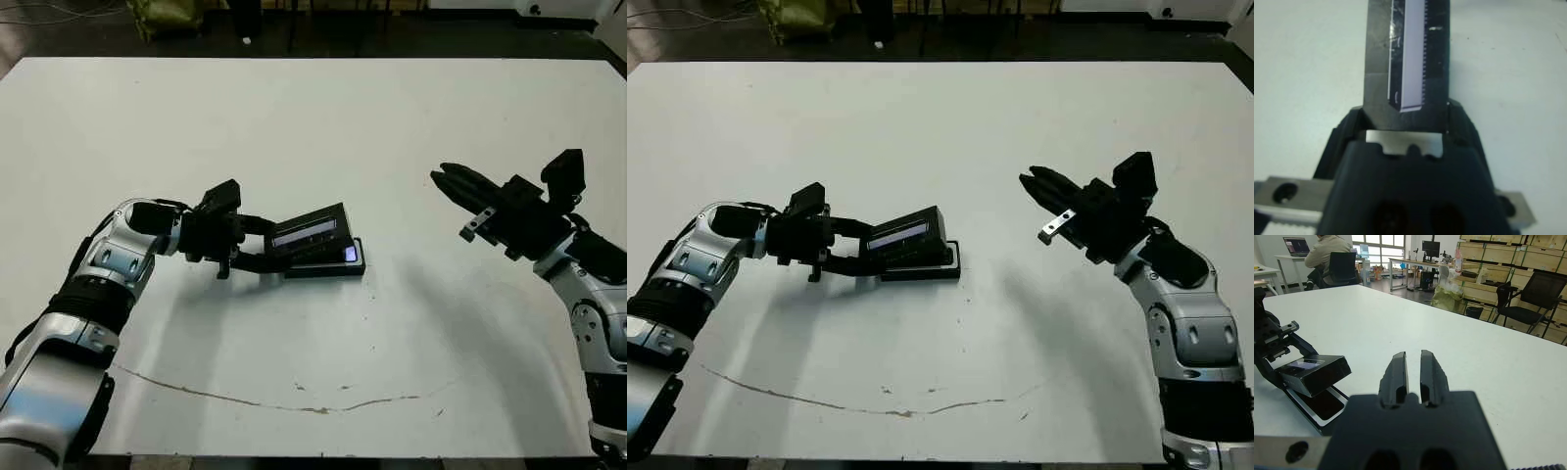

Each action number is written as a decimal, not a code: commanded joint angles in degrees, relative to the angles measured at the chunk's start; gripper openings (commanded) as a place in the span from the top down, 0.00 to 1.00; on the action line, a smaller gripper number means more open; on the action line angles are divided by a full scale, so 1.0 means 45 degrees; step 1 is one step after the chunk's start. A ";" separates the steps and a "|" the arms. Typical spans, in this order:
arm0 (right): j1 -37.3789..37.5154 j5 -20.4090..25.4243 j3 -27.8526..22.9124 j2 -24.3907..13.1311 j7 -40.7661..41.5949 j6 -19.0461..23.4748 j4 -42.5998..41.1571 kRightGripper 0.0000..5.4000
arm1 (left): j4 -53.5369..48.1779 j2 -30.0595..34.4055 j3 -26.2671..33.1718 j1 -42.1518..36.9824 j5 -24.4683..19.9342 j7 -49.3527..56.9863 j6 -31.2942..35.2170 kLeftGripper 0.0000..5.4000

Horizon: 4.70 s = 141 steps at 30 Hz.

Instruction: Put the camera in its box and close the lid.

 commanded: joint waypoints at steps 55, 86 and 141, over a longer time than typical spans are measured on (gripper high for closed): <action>0.0304 -0.0238 0.0036 -0.0061 0.0092 0.0312 0.0168 1.00 | 0.1188 -0.0124 -0.0922 -0.0778 0.1408 -0.1798 0.2120 0.61; 0.0305 -0.0336 0.0056 -0.0017 0.0127 0.0125 0.0271 1.00 | -0.4403 -0.0096 -0.3381 0.0082 0.3421 0.0355 0.4153 0.62; 0.0292 -0.0260 0.0144 -0.0031 0.0196 0.0330 0.0226 1.00 | -0.2900 -0.1217 -0.1181 0.0836 0.0702 0.1366 0.2524 0.00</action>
